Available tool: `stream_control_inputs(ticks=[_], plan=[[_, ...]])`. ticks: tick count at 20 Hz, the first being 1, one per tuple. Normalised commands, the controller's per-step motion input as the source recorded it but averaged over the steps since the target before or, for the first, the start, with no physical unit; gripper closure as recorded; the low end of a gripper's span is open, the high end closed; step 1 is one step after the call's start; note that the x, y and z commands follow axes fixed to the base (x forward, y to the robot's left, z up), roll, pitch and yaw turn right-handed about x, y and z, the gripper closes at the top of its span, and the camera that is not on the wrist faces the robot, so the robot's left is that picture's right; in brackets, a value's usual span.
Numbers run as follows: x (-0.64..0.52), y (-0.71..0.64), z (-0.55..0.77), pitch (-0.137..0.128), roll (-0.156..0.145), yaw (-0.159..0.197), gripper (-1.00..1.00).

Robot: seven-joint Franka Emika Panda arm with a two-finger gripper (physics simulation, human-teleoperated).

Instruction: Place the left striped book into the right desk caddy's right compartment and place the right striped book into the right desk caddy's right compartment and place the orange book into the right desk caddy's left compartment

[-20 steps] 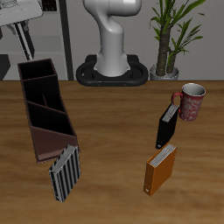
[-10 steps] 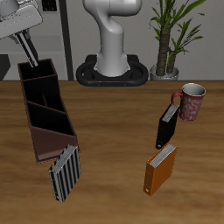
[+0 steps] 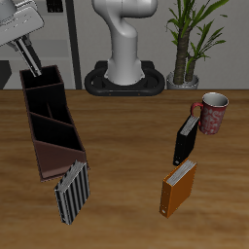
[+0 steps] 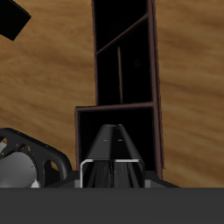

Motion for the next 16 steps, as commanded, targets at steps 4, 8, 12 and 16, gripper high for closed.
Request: stream_control_inputs(ticks=[4,8,12,16], plan=[[0.11,-0.02,0.03,-0.008,0.005,-0.012,1.00],[0.16,-0.05,0.01,-0.016,-0.004,-0.001,1.00],[0.09,0.05,-0.17,0.020,0.025,-0.004,1.00],[0.07,0.03,-0.24,0.033,0.003,-0.008,1.00]])
